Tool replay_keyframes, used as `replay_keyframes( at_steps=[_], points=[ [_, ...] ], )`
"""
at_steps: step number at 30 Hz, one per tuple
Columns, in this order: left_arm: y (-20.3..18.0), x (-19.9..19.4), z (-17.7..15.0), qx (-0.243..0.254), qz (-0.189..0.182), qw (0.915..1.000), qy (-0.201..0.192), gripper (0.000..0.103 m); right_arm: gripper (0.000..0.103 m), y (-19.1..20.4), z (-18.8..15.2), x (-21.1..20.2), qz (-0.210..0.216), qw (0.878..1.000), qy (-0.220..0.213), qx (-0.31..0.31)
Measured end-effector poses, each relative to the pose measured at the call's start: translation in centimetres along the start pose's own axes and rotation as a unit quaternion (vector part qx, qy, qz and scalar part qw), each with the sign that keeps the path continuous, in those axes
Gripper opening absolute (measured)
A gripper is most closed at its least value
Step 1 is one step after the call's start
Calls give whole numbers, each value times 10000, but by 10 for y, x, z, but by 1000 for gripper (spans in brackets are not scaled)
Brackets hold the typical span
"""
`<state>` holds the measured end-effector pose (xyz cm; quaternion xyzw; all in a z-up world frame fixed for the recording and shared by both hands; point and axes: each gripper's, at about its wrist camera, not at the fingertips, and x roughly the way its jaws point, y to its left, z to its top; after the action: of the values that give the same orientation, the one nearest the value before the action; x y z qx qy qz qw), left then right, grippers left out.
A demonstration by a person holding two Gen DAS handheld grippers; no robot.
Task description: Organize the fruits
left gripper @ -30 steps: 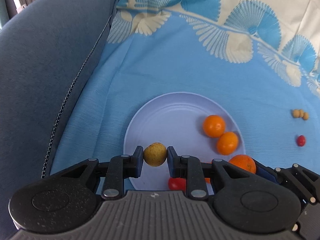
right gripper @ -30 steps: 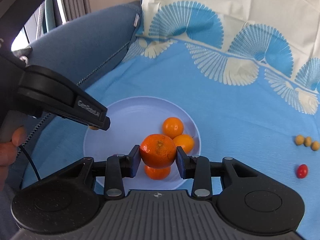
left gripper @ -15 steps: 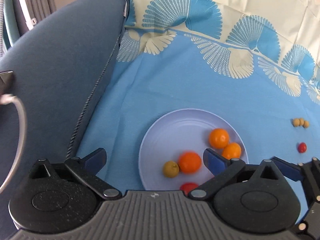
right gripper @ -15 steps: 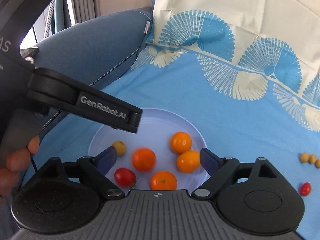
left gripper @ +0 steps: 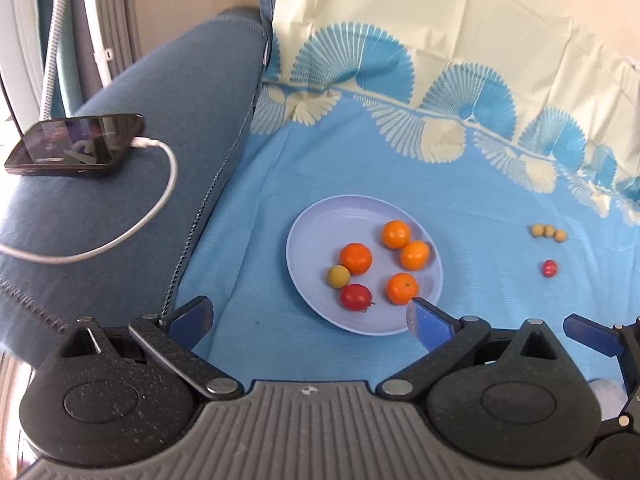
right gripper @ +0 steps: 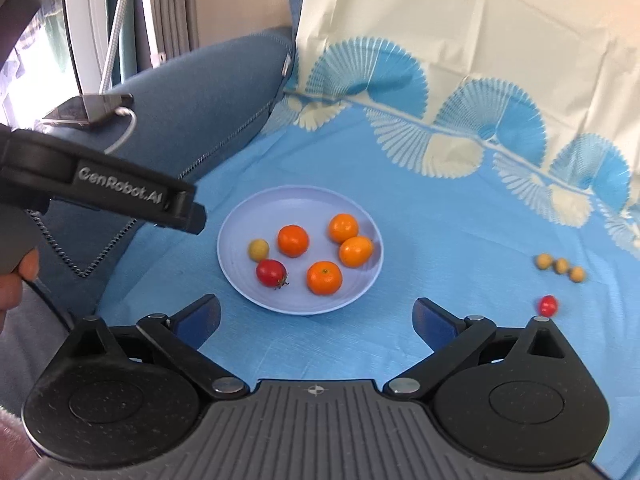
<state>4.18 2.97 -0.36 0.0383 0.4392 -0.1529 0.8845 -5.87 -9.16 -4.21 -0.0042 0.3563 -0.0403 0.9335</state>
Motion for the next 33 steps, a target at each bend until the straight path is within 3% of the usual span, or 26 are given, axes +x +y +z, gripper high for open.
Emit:
replay_keyframes(
  at_steps=[19,33],
  points=[
    [-11,-109,-39,16,110,9960,-885,103,102,13,-38,-115,-350,9935,-1010,383],
    [-22,-136,-52,219,251,9943,-1011,103,102,15,-48,-147,-396,9898,-1336,293]
  ],
)
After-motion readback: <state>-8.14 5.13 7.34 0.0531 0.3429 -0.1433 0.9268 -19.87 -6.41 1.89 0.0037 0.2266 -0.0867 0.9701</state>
